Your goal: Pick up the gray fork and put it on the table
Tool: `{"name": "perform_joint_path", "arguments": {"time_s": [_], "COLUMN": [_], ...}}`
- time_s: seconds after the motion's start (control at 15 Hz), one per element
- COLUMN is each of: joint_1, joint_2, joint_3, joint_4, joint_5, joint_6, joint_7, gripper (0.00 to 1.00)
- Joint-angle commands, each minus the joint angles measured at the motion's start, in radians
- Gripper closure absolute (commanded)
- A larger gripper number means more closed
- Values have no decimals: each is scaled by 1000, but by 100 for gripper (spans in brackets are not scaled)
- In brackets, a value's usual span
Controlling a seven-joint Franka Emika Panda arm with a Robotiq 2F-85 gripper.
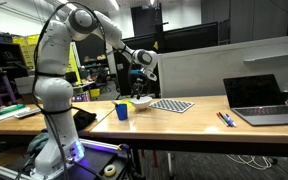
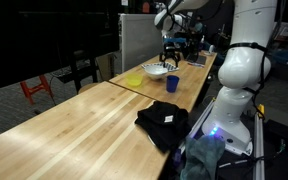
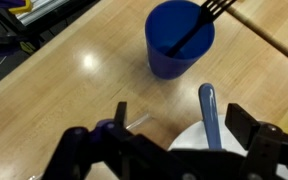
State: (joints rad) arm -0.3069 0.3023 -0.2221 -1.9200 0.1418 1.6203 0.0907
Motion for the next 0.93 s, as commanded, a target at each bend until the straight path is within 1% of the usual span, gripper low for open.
{"name": "perform_joint_path", "arguments": {"time_s": [0.0,0.2,0.4,0.67,0.87], "joint_1": [22,36,61,101,127], "joint_2": [-131,-163,-164,-146,-139], "joint_3": [-11,-1,14,40,58], "joint_4": [-158,-227,-266,-272,-250], "joint_5": [-9,1,9,11,0], "joint_6": [46,80,114,136,133], "joint_7": [-8,-16,-23,-21,-18], "gripper": [0,0,0,0,0]}}
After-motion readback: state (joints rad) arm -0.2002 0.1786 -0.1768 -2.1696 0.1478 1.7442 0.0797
